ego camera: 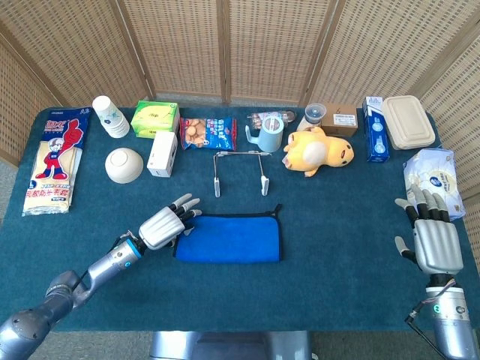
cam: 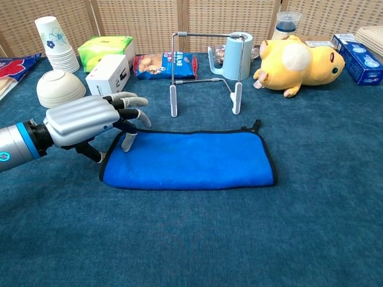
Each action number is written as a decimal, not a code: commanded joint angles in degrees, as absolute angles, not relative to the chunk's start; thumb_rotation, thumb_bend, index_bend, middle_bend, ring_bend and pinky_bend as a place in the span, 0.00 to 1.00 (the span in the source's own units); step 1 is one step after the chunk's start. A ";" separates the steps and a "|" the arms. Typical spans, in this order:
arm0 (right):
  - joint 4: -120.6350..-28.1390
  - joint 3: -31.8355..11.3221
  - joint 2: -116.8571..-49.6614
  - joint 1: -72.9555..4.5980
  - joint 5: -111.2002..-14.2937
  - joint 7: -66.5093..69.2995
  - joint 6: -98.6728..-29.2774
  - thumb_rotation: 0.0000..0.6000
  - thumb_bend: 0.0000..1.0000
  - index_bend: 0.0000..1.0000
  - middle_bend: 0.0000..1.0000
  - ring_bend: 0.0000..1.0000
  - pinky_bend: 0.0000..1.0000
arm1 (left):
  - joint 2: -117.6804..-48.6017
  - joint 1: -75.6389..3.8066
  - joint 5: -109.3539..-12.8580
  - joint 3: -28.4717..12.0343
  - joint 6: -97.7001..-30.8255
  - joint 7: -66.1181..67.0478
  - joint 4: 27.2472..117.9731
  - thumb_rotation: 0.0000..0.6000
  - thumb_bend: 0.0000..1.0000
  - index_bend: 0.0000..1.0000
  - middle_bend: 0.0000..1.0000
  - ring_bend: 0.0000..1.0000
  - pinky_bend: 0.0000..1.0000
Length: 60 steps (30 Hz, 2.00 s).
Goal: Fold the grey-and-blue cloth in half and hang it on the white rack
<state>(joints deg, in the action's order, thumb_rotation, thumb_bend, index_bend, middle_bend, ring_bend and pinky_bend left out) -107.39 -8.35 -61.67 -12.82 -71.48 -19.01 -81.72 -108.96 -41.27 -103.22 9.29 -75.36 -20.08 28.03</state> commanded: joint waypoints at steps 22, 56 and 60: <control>-105.21 -8.04 -62.42 -10.47 -73.22 -13.67 -83.15 1.00 0.26 0.22 0.05 0.00 0.00 | -101.82 -43.65 -99.58 2.63 -83.16 -18.87 43.88 1.00 0.50 0.76 0.44 0.23 0.05; -93.98 -7.83 -64.78 -7.53 -75.57 1.25 -82.42 1.00 0.26 0.22 0.05 0.00 0.00 | -84.49 -53.91 -73.47 -23.67 -67.52 14.89 95.57 1.00 0.51 0.77 0.45 0.22 0.03; -92.79 -7.75 -65.24 -7.29 -75.77 2.70 -82.16 1.00 0.26 0.22 0.05 0.00 0.00 | -84.46 -56.46 -67.44 -27.27 -66.19 19.93 97.43 1.00 0.51 0.77 0.45 0.22 0.03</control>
<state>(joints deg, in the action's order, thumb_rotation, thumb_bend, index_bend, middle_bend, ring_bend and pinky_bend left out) -92.96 -7.78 -65.11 -7.38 -75.72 2.51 -82.26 -84.43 -54.39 -71.06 -24.49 -67.41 16.67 95.72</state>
